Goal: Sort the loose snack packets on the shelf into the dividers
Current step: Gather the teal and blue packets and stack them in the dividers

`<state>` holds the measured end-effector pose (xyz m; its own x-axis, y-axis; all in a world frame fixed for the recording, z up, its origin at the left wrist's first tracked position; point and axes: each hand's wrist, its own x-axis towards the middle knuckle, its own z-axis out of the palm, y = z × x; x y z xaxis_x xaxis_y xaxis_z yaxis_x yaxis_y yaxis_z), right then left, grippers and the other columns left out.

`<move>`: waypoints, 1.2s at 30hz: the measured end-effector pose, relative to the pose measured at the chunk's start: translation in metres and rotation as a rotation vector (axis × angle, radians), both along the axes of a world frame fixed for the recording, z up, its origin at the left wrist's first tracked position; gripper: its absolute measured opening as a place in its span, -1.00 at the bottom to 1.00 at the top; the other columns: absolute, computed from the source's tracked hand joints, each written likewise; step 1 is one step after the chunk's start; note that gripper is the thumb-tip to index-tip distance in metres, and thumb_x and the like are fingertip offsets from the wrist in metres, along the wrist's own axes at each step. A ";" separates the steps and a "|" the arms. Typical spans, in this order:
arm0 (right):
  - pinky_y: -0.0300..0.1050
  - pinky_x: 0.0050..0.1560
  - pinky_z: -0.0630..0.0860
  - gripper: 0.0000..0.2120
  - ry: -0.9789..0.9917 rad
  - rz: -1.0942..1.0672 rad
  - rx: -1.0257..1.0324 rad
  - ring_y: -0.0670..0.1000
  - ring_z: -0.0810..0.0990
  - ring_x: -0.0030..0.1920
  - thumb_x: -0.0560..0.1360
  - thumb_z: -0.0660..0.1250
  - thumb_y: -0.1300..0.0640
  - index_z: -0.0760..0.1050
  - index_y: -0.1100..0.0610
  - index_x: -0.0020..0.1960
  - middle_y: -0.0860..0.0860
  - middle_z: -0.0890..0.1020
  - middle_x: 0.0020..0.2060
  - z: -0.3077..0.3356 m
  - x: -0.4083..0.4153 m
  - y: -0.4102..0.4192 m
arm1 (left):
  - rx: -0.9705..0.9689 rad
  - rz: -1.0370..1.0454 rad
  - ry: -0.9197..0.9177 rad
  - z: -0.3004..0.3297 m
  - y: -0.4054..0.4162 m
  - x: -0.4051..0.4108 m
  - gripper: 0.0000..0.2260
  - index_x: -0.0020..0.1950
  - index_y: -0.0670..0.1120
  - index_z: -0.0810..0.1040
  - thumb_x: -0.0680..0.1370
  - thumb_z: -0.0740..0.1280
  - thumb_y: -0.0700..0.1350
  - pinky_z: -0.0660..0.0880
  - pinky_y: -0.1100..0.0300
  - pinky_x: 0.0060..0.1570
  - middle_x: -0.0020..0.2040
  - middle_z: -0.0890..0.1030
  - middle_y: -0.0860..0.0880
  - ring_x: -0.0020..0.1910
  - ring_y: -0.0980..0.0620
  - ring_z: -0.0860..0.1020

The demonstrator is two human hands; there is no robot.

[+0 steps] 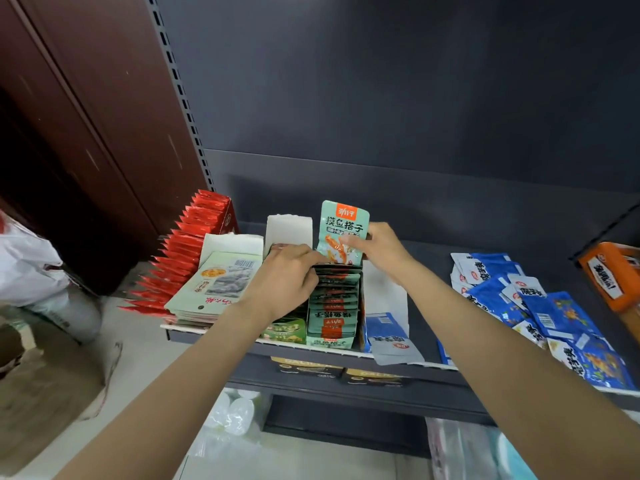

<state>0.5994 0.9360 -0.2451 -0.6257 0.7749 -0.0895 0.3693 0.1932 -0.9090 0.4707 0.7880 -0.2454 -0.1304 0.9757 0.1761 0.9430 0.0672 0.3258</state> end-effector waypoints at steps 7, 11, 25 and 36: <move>-0.06 0.04 0.56 -0.79 0.021 0.023 -0.022 0.01 0.64 -0.04 0.50 0.35 0.17 0.58 0.21 0.11 0.10 0.66 0.02 -0.001 -0.004 -0.001 | -0.008 0.035 -0.020 -0.002 0.002 0.004 -0.67 0.33 -0.04 0.47 0.57 0.19 -0.17 0.30 0.09 0.26 0.25 0.52 -0.03 0.23 -0.04 0.43; -0.02 0.08 0.54 -0.80 -0.073 0.028 0.048 0.02 0.63 -0.02 0.47 0.39 0.18 0.59 0.18 0.09 0.09 0.67 0.01 -0.009 -0.003 0.001 | -0.005 0.043 -0.021 -0.002 0.001 0.006 -0.67 0.34 -0.04 0.46 0.57 0.19 -0.16 0.31 0.09 0.27 0.24 0.52 -0.02 0.23 -0.03 0.42; -0.02 0.14 0.49 -0.75 -0.285 0.182 0.392 0.06 0.57 0.10 0.60 0.18 0.18 0.58 0.13 0.17 0.07 0.63 0.10 -0.001 0.003 -0.011 | 0.013 0.107 -0.030 0.003 0.004 0.016 -0.67 0.34 -0.02 0.45 0.59 0.16 -0.14 0.27 0.10 0.28 0.23 0.51 0.01 0.22 -0.01 0.41; -0.29 0.14 0.40 -0.73 -0.250 -0.187 0.287 0.00 0.56 0.15 0.55 0.22 0.28 0.53 0.15 0.21 0.06 0.61 0.14 -0.031 0.166 0.016 | -0.051 -0.088 -0.319 -0.005 0.076 0.161 -0.68 0.33 -0.11 0.42 0.57 0.19 -0.20 0.45 0.10 0.12 0.18 0.51 -0.08 0.07 -0.05 0.53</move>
